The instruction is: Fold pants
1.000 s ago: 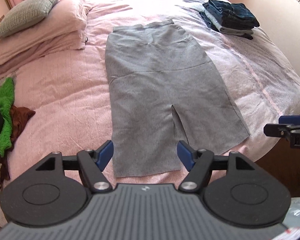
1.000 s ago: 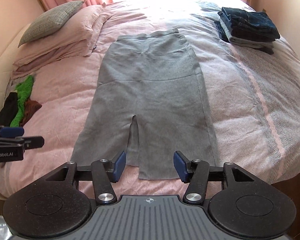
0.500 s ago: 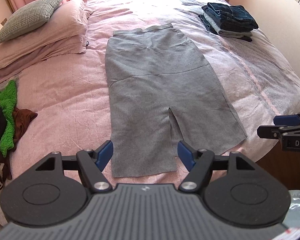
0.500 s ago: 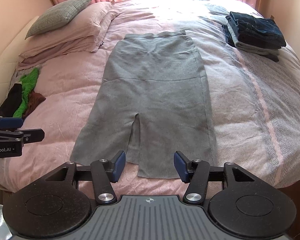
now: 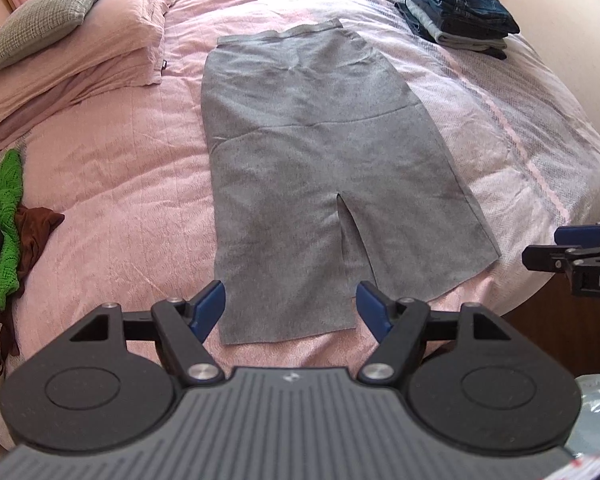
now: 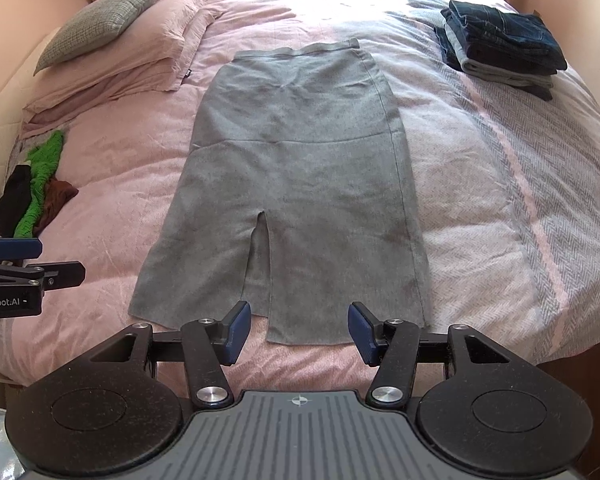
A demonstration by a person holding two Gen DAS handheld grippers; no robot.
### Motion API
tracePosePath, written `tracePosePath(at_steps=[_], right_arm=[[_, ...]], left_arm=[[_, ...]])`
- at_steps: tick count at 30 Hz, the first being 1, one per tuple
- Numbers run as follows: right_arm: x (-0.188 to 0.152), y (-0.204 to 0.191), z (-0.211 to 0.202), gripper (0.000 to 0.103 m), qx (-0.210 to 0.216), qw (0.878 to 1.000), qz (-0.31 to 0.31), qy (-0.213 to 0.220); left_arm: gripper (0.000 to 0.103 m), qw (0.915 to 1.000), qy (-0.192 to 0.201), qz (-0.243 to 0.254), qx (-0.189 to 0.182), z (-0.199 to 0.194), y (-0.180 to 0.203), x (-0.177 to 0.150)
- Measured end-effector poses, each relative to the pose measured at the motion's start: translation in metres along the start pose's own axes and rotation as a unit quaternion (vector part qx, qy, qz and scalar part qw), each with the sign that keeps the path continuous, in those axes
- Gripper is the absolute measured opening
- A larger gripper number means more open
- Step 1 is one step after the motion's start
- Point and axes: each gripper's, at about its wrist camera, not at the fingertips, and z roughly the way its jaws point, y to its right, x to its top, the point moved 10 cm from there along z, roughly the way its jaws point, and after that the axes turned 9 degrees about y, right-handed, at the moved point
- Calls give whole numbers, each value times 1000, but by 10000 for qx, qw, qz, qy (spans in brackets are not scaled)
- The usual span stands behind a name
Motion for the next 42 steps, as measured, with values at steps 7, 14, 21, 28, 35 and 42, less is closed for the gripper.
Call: tracePosePath(at_steps=[7,14,21,28,35,42], right_arm=[[9,12,20,51,1,10000,16,-25],[33,37,62,51,129,9999,-103,-5],[65,80,143,51,57,9992,-120,-376],[103,111,239,51,88,9970,-676,-373],[148,114,333,51,744,9927,-905,284],[210,142,404,51,249,9885,-1238,826]], left_arm=[[69,9997,-231,-117,-45,29,-3,7],[69,9982,-417,-418,55,82,-18,26],[69,9950,-660,-706,262,165,-42,44],[69,9955,-470,-786,235,256,-61,71],[61,9967,186,-714,-338,348,-74,118],[60,9973,697,30,-236,418,-97,183]])
